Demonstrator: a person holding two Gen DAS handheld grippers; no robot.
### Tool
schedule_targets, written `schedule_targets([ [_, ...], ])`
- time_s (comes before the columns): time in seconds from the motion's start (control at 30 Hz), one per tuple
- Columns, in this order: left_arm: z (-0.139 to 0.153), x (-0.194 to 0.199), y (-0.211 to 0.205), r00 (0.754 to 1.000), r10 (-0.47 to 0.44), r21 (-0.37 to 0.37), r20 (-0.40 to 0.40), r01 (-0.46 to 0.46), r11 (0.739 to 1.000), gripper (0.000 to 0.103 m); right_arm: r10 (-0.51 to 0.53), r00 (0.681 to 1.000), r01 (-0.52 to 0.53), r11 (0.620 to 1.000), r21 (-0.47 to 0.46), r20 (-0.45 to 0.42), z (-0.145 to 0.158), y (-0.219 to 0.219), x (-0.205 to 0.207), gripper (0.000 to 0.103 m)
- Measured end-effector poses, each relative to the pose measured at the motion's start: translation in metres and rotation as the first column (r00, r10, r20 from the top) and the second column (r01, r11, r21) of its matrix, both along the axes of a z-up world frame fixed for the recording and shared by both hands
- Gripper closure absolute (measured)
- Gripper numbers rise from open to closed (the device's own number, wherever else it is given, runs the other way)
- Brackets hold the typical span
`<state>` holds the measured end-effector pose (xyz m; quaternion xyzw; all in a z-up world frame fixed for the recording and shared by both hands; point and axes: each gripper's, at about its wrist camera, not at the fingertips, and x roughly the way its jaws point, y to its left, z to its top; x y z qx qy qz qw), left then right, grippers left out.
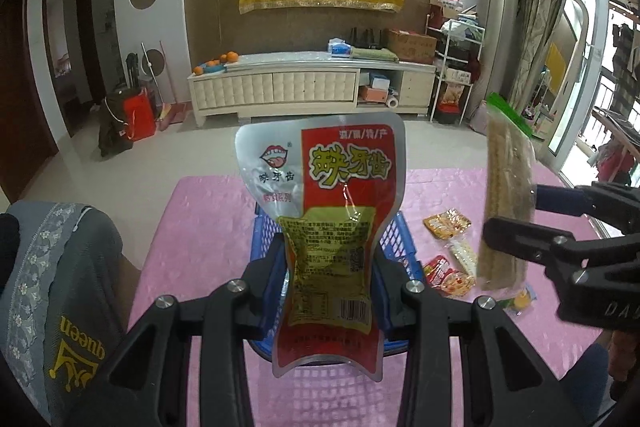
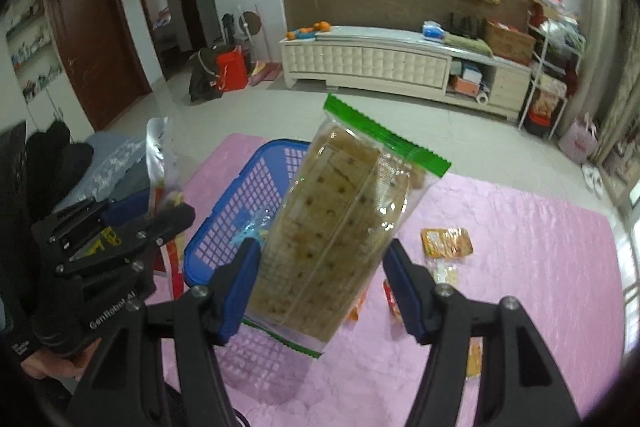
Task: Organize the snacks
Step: 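Carry the red pack and cracker pack over the basket and open both tools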
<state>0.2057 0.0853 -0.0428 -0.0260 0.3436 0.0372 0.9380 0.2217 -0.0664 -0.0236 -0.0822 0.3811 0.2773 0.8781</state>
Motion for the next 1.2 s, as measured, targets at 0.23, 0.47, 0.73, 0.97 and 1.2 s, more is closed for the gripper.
schedule_targets([
  [0.23, -0.021, 0.018, 0.022, 0.999, -0.007, -0.027, -0.049, 0.006, 1.000, 0.067, 0.042, 0.998, -0.043, 0.999, -0.022, -0.038, -0.024, 0.025, 0.008, 0.035],
  [0.47, -0.050, 0.041, 0.025, 0.992, -0.047, -0.022, -0.115, 0.045, 0.999, 0.065, 0.042, 0.995, -0.045, 0.998, -0.042, -0.086, -0.049, 0.043, 0.024, 0.035],
  [0.73, -0.081, 0.059, 0.021, 0.977, -0.065, -0.022, -0.203, 0.062, 0.998, 0.062, 0.053, 0.996, -0.058, 0.995, -0.078, -0.067, -0.053, 0.046, 0.026, 0.035],
  [0.97, -0.080, 0.046, 0.016, 0.970, -0.086, -0.020, -0.227, 0.083, 0.996, 0.037, 0.010, 0.996, -0.016, 0.998, -0.067, -0.088, -0.046, 0.040, 0.027, 0.035],
  [1.2, -0.060, 0.028, 0.032, 0.982, -0.053, -0.017, -0.182, 0.051, 0.999, 0.034, 0.009, 0.996, -0.014, 0.999, -0.052, -0.094, -0.034, 0.043, 0.022, 0.035],
])
